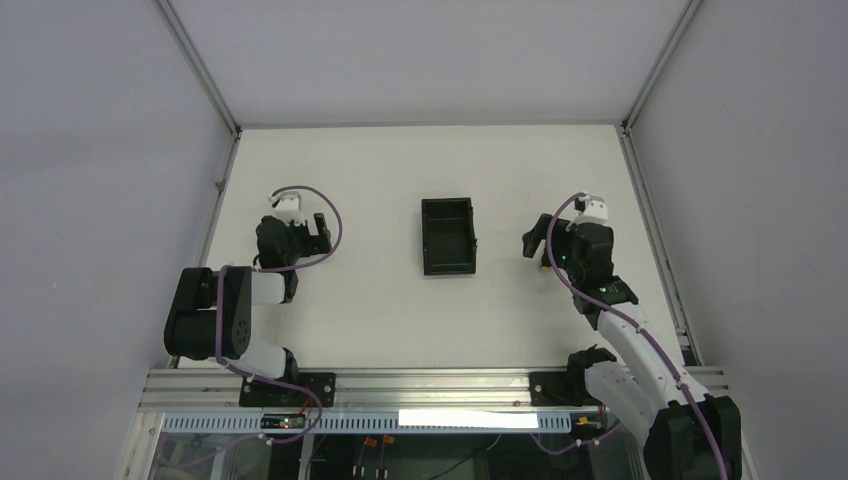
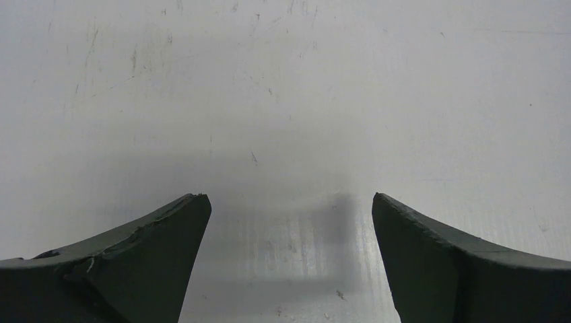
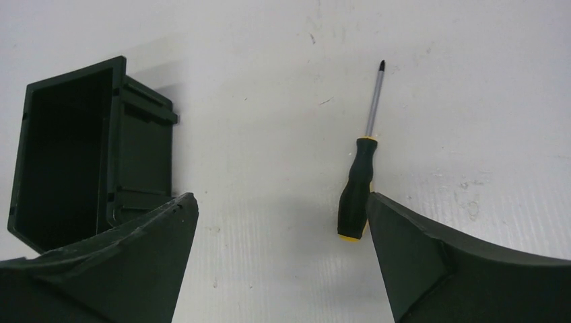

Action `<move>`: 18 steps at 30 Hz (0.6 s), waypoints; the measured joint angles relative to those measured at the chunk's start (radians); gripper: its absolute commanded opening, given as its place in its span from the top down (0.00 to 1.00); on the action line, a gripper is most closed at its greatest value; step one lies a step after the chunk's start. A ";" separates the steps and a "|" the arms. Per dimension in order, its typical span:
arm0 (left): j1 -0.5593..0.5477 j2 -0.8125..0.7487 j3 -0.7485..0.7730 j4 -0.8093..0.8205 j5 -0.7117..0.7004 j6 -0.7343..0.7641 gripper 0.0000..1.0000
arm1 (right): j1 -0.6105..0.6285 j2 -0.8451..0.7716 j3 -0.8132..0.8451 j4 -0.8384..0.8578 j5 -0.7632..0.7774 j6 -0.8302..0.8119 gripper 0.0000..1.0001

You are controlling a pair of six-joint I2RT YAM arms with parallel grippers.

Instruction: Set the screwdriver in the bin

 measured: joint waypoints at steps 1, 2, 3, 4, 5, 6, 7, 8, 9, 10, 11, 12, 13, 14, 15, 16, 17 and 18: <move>0.000 0.000 0.000 0.000 0.000 0.000 0.00 | 0.000 -0.006 0.006 -0.011 0.016 0.010 0.01; 0.000 0.000 0.000 0.000 0.000 0.000 0.00 | 0.000 -0.010 0.016 -0.027 0.027 0.015 0.01; 0.000 0.000 0.000 0.000 0.000 0.000 0.00 | 0.000 -0.010 0.040 -0.060 0.032 0.018 0.01; 0.000 0.000 0.000 0.000 0.000 0.000 0.00 | -0.001 -0.009 0.076 -0.101 0.029 0.014 0.01; 0.000 0.000 0.000 0.000 0.000 0.000 0.00 | -0.001 -0.003 0.120 -0.146 0.023 0.008 0.01; 0.000 0.000 0.000 0.000 0.000 0.000 0.00 | -0.002 0.006 0.165 -0.180 0.019 0.004 0.01; 0.000 0.000 0.000 0.000 0.000 0.000 0.00 | -0.002 0.025 0.229 -0.232 0.019 0.002 0.01; 0.000 0.000 0.000 0.000 0.000 0.000 0.00 | -0.002 0.058 0.311 -0.292 0.024 0.001 0.01; 0.000 0.000 0.000 0.000 0.000 0.000 0.00 | -0.002 0.112 0.420 -0.365 0.039 0.002 0.01; 0.000 0.000 0.000 0.000 0.000 0.000 0.00 | -0.002 0.155 0.496 -0.415 0.052 0.002 0.01; 0.000 0.000 0.000 0.000 0.000 0.000 0.00 | -0.002 0.212 0.588 -0.471 0.072 0.003 0.01; 0.000 0.000 0.000 0.000 0.000 0.000 0.00 | -0.002 0.270 0.671 -0.522 0.096 0.004 0.01; 0.000 0.000 0.000 0.000 0.000 0.000 0.00 | -0.003 0.324 0.740 -0.568 0.122 0.005 0.01; 0.000 0.000 0.000 0.000 0.000 0.000 0.00 | -0.004 0.366 0.783 -0.604 0.141 0.006 0.01; 0.000 0.000 0.000 0.000 0.000 0.000 0.00 | -0.007 0.412 0.819 -0.639 0.159 0.006 0.01; 0.000 0.000 0.000 0.000 0.000 0.000 0.00 | -0.015 0.468 0.847 -0.680 0.176 0.005 0.02; 0.000 0.000 0.000 0.000 0.000 0.000 0.00 | -0.021 0.508 0.853 -0.702 0.181 0.005 0.02; 0.000 0.000 0.000 0.000 0.000 0.000 0.00 | -0.034 0.555 0.855 -0.727 0.180 0.005 0.03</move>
